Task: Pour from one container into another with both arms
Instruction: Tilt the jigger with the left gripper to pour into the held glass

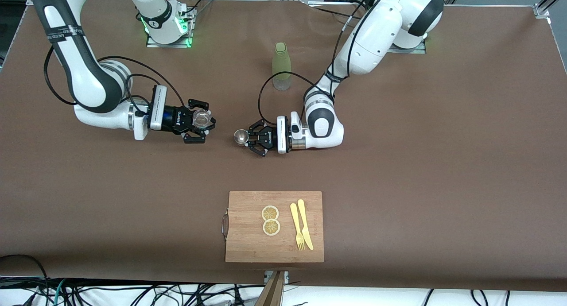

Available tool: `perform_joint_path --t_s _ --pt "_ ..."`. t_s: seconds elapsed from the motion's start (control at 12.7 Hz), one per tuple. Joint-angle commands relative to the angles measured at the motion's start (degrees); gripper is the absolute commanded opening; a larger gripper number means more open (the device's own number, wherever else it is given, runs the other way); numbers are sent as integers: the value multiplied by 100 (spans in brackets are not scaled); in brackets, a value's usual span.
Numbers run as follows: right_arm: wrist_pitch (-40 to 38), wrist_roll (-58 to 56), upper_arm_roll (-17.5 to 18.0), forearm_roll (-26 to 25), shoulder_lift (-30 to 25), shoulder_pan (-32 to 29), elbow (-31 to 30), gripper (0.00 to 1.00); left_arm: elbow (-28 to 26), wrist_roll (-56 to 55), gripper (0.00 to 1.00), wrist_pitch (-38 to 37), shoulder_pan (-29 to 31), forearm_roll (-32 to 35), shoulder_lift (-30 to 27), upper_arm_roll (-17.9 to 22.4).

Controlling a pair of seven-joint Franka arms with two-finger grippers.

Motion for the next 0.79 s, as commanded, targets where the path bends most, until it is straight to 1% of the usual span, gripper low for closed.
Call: perform_joint_path --t_s 0.0,0.47,0.55,0.71 --pt "110 82 82 167 -227 -16 -187 14 301 244 0 201 -117 -239 143 50" --pt "408 91 266 167 -314 -7 -240 14 336 349 0 324 -196 -239 301 59" --pt "453 256 275 167 -315 11 -240 14 388 349 0 333 -196 -247 319 50" --pt "698 311 275 167 -315 142 -240 14 406 349 0 412 -196 -256 327 50"
